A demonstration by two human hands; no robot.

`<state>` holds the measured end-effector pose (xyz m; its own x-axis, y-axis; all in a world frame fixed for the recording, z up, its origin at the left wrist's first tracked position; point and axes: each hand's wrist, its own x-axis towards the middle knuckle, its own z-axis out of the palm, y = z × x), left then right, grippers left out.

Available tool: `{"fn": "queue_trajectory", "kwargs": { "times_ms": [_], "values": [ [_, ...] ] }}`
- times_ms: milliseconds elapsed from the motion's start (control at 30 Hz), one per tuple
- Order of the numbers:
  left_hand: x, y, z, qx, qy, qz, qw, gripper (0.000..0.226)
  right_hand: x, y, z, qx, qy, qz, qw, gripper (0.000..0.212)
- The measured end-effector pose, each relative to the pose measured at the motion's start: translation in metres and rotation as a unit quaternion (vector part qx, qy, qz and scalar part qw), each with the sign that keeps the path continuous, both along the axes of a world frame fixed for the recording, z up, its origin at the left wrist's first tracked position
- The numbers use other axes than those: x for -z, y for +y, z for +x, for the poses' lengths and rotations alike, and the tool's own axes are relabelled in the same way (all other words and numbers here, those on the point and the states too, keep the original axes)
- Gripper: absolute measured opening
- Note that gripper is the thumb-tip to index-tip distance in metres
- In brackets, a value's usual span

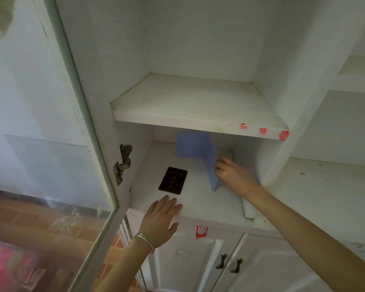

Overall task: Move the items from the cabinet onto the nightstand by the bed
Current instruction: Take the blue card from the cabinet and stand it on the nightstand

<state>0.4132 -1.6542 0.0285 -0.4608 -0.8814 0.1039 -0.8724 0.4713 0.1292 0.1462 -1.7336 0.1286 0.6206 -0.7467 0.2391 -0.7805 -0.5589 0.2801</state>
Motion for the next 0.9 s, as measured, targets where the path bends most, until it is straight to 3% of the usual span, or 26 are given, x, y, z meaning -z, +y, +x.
{"fn": "queue_trajectory", "kwargs": {
  "times_ms": [267, 533, 633, 733, 833, 900],
  "values": [
    [-0.005, 0.000, 0.000, 0.006, 0.040, -0.042, 0.998, 0.051, 0.000, 0.050, -0.014, -0.071, -0.044, -0.018, 0.996, 0.008],
    [-0.027, 0.009, -0.025, 0.065, 0.077, -0.117, 0.988, 0.051, -0.001, 0.132, -0.043, -0.069, -0.075, -0.065, 0.993, 0.017],
    [-0.038, 0.013, -0.036, 0.082, 0.088, -0.138, 0.983, 0.050, 0.007, 0.148, -0.046, -0.008, -0.152, -0.094, 0.984, 0.017],
    [-0.046, 0.016, -0.045, 0.098, 0.081, -0.145, 0.981, 0.050, 0.017, 0.155, -0.036, 0.127, -0.298, -0.062, 0.944, 0.027],
    [-0.045, 0.018, -0.049, 0.113, 0.068, -0.128, 0.983, 0.050, 0.030, 0.150, -0.024, 0.212, -0.335, -0.049, 0.916, 0.041],
    [-0.044, 0.022, -0.052, 0.116, 0.057, -0.117, 0.985, 0.050, 0.035, 0.146, -0.020, 0.243, -0.360, -0.035, 0.900, 0.039]
  ]
}}
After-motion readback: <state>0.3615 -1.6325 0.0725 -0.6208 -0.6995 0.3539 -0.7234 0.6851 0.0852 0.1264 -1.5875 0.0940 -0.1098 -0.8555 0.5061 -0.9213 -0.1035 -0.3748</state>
